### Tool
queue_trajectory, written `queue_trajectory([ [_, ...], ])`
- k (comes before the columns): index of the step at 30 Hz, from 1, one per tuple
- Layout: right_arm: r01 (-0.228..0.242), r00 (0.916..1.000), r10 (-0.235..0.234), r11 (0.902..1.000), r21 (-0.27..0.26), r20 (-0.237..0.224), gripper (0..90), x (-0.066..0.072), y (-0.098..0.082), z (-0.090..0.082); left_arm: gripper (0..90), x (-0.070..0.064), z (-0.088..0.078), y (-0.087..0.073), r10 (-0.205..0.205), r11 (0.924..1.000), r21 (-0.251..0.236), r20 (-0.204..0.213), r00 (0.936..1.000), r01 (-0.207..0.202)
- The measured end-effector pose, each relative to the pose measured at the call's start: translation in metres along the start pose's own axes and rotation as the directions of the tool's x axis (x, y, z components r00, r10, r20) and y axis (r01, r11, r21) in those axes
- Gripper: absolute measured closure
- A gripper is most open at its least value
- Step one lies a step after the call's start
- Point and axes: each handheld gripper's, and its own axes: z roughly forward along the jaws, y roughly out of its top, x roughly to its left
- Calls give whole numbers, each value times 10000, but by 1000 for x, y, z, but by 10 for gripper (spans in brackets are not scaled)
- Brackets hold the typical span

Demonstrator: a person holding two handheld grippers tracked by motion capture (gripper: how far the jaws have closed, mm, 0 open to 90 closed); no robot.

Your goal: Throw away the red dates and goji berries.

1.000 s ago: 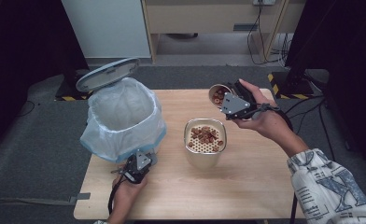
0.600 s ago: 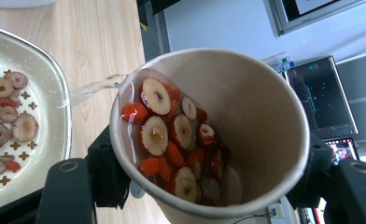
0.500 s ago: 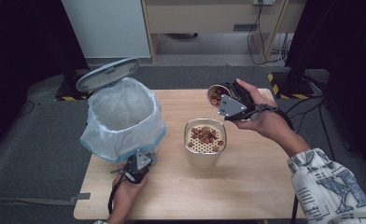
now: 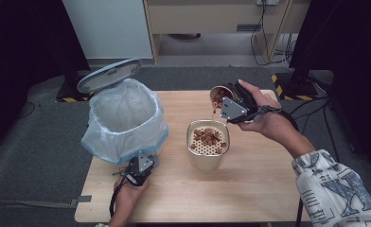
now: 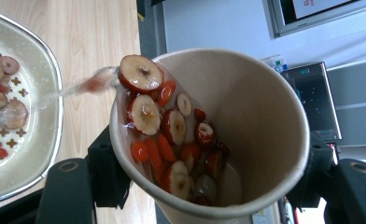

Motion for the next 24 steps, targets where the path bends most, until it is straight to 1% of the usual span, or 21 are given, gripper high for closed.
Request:
queue_trajectory([
  [4, 229, 9997, -229, 9997, 55, 64, 307, 0, 2, 0, 898, 0, 0, 0, -7, 10000, -2, 3, 10000, 7],
  [15, 621, 9980, -622, 9980, 99, 77, 307, 0, 5, -1, 898, 0, 0, 0, 5, 10000, 2, -2, 10000, -5],
  [17, 563, 9984, -564, 9984, 101, 44, 307, 0, 5, -1, 898, 0, 0, 0, 4, 10000, 0, 0, 10000, -4],
  [24, 599, 9981, -601, 9980, 188, 95, 308, -1, 4, -1, 898, 0, 0, 0, 8, 10000, 0, -2, 10000, -8],
])
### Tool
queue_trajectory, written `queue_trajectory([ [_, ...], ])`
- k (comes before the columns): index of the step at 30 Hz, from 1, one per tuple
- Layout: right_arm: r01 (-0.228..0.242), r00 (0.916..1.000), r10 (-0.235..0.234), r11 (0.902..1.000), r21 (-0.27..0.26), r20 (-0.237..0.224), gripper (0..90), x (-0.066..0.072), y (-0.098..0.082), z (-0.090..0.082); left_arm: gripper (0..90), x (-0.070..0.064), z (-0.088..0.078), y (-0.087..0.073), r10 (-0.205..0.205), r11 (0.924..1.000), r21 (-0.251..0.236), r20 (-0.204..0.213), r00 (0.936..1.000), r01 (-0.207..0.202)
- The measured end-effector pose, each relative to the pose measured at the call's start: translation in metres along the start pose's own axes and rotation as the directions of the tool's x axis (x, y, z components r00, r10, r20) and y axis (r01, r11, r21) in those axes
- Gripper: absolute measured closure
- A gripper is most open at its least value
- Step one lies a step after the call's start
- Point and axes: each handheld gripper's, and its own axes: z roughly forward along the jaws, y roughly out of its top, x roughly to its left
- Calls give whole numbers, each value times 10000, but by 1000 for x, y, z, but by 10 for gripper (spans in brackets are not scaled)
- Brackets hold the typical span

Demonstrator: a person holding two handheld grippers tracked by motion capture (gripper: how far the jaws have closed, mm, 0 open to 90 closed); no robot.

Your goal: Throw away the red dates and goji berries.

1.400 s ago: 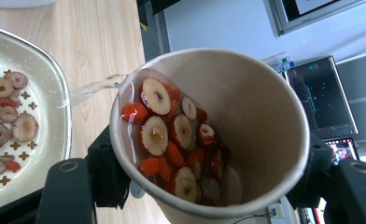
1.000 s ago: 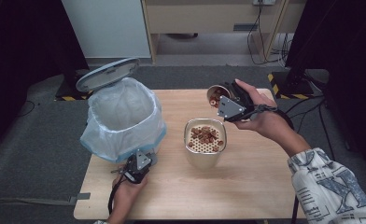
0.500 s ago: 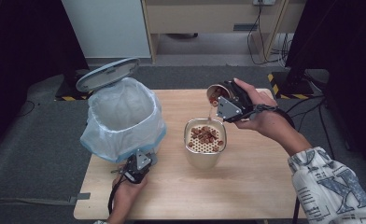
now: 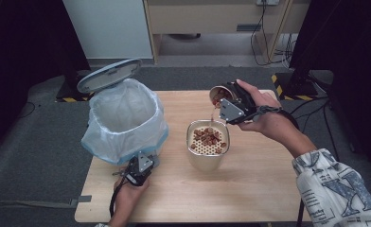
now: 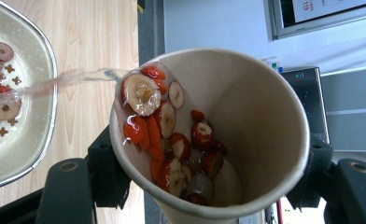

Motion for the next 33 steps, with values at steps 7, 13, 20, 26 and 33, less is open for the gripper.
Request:
queue_trajectory([
  [7, 100, 9999, -99, 9999, -61, 65, 308, -4, 2, -3, 898, 0, 0, 0, -3, 10000, -2, -2, 10000, 3],
  [13, 401, 9986, -402, 9992, 32, 335, 308, -10, 6, -6, 898, 0, 0, 0, 31, 10000, 6, -4, 10000, -31],
  [20, 1306, 9898, -1324, 9907, 373, 518, 309, -9, 10, -6, 898, 0, 0, 0, 30, 10000, 10, -8, 10000, -30],
  [26, 1910, 9788, -1946, 9799, 581, 634, 310, -8, 11, -6, 898, 0, 0, 0, 24, 10000, 13, -10, 10000, -24],
  [33, 2152, 9727, -2202, 9741, 698, 728, 310, -9, 11, -6, 898, 0, 0, 0, 25, 10000, 13, -3, 10000, -25],
])
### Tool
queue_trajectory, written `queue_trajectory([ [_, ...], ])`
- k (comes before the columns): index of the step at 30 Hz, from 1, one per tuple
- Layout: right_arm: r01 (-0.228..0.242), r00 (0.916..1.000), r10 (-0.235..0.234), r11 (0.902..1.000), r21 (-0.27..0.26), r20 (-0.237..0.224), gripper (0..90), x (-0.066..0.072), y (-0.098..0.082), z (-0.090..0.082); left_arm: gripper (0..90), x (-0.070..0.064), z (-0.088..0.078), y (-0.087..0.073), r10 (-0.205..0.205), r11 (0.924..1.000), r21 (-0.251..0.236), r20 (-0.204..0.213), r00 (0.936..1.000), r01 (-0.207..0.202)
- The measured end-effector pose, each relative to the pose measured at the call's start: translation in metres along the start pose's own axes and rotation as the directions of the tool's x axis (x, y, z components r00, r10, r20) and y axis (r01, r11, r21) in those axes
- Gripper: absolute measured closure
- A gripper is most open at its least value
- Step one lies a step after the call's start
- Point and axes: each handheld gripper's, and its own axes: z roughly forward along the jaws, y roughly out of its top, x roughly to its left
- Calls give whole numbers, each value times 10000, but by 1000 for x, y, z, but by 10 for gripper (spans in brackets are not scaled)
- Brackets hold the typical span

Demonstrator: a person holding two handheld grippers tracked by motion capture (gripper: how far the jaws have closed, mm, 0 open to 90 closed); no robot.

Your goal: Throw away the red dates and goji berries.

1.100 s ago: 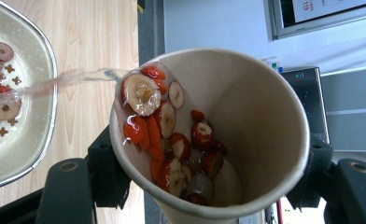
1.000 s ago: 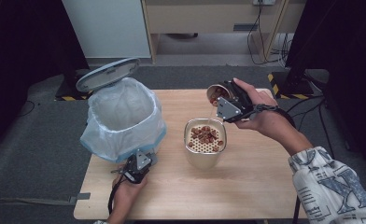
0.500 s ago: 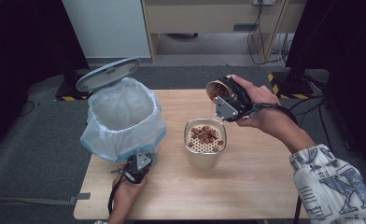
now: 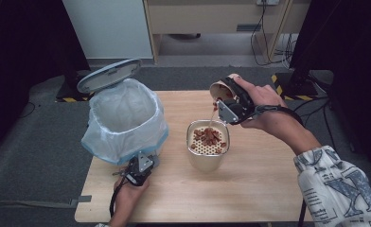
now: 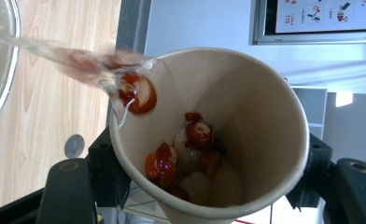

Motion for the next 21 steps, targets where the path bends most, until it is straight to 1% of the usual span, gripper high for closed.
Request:
queue_trajectory([
  [2, 102, 9999, -102, 9999, 36, 19, 310, 0, 0, 0, 898, 0, 0, 0, -5, 10000, -2, 1, 10000, 5],
  [4, 59, 10000, -59, 10000, -6, 28, 310, 0, 1, 0, 898, 0, 0, 0, -1, 10000, -2, -8, 10000, 1],
  [21, 257, 9996, -257, 9997, -27, 100, 310, -1, 4, -1, 898, 0, 0, 0, 4, 10000, -10, -14, 10000, -4],
])
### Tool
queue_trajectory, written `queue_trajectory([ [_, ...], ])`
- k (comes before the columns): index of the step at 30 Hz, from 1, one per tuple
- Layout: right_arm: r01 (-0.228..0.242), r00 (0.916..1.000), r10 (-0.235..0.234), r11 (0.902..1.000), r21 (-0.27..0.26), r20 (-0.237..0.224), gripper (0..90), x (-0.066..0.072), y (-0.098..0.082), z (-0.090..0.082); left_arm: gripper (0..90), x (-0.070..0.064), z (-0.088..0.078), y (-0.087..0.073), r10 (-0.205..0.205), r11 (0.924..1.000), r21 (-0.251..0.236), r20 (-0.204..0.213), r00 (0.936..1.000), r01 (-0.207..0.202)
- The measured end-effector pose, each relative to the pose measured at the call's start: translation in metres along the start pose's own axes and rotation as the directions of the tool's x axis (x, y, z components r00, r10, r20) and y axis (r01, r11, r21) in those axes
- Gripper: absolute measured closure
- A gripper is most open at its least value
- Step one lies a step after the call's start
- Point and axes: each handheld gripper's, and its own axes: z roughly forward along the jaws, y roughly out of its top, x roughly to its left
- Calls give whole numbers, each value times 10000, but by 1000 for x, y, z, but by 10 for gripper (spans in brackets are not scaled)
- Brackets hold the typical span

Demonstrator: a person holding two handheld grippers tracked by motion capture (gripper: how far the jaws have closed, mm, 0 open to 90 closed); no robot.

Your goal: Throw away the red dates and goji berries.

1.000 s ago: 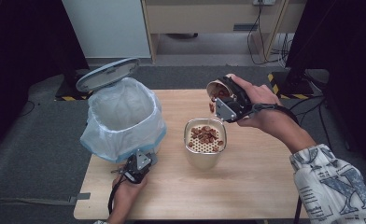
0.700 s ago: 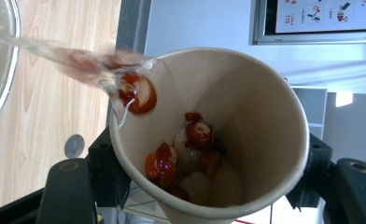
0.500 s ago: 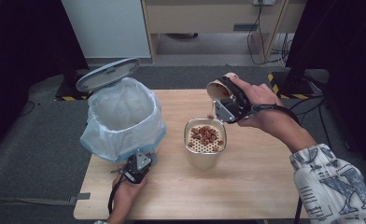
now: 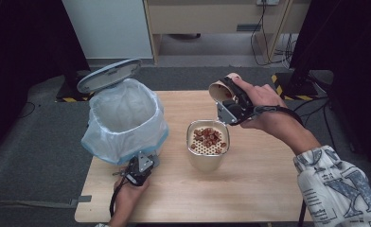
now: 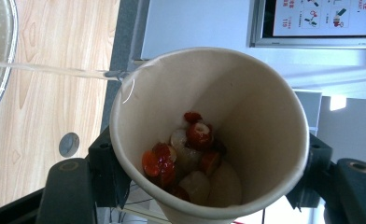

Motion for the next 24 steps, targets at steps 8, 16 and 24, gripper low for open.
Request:
queue_trajectory([
  [8, 199, 9998, -199, 9998, 50, 42, 311, 0, 2, -1, 898, 0, 0, 0, 8, 10000, 1, -8, 10000, -8],
  [16, 294, 9995, -295, 9996, 38, 79, 311, -1, 3, -2, 898, 0, 0, 0, 3, 10000, 1, -7, 10000, -3],
  [24, 873, 9960, -876, 9961, 156, 188, 313, 2, 7, -1, 898, 0, 0, 0, 5, 10000, -3, -7, 10000, -5],
])
